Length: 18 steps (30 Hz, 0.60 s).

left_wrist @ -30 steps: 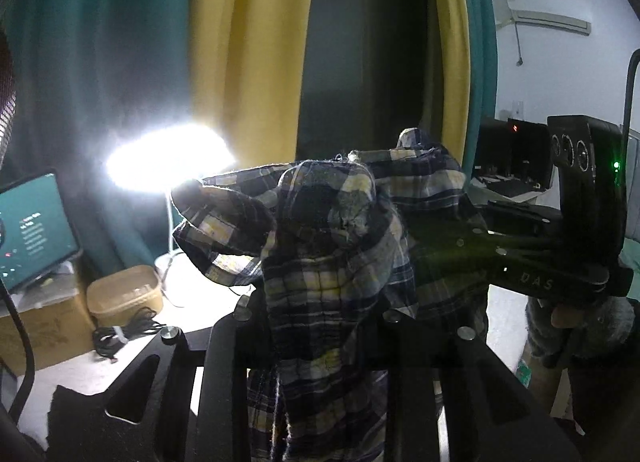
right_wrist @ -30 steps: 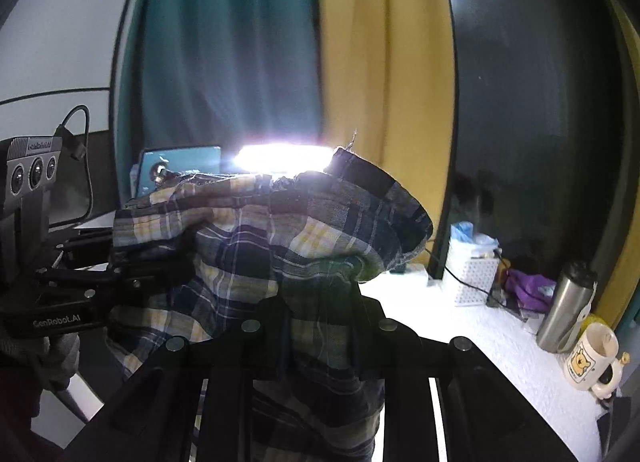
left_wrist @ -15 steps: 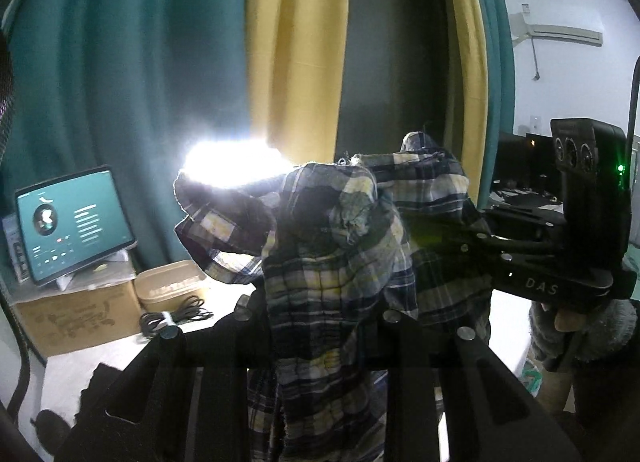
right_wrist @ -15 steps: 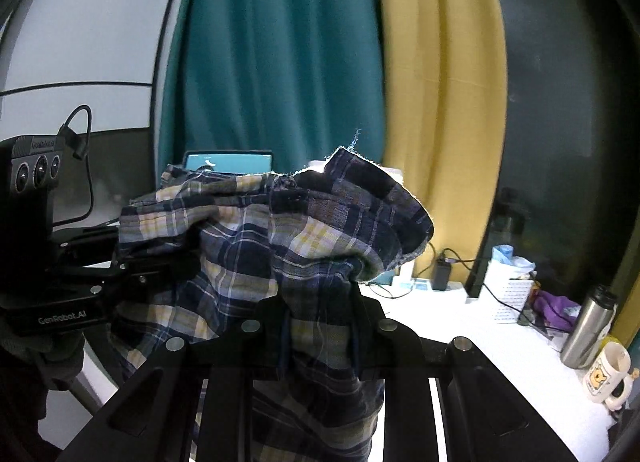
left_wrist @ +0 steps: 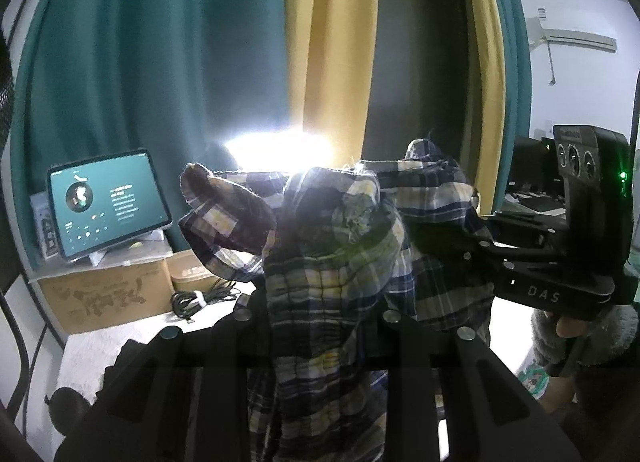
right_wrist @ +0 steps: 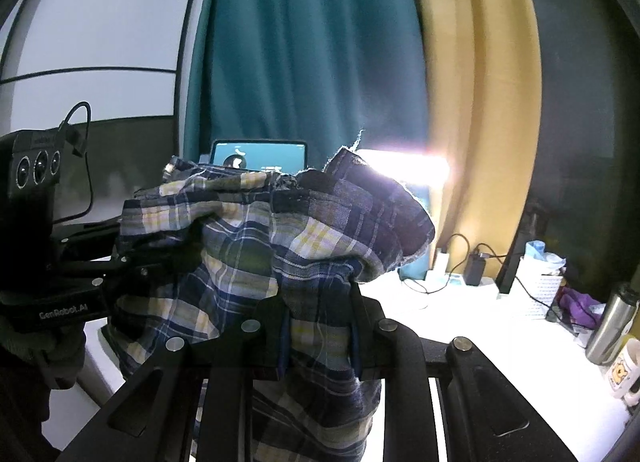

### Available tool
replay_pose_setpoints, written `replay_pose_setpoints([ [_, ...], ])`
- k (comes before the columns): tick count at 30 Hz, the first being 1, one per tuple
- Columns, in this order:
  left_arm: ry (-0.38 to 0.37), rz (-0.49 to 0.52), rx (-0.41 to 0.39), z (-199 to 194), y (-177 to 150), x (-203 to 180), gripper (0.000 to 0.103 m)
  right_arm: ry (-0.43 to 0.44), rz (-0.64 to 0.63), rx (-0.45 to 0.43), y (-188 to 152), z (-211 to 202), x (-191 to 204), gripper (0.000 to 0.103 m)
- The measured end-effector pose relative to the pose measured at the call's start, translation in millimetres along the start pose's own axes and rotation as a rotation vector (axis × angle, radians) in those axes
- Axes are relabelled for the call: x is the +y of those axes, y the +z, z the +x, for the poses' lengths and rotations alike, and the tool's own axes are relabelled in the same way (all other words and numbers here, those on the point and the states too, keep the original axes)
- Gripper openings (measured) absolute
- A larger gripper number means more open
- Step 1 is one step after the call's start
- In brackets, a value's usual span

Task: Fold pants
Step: 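Lift the pants with both grippers and hold them up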

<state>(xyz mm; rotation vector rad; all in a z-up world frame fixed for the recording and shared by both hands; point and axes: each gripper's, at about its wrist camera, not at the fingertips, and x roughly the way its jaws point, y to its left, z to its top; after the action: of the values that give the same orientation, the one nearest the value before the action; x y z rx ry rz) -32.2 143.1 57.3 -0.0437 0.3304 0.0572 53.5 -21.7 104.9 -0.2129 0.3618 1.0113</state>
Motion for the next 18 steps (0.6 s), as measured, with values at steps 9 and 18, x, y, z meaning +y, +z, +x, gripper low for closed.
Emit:
replay_pose_setpoints([
  [9, 0.011, -0.032, 0.057, 13, -15, 17, 0.025, 0.022, 0.019, 0.053, -10, 24, 11, 0.023],
  [18, 0.006, -0.061, 0.144, 47, -26, 33, 0.025, 0.035, 0.058, 0.124, -24, 71, -1, 0.023],
])
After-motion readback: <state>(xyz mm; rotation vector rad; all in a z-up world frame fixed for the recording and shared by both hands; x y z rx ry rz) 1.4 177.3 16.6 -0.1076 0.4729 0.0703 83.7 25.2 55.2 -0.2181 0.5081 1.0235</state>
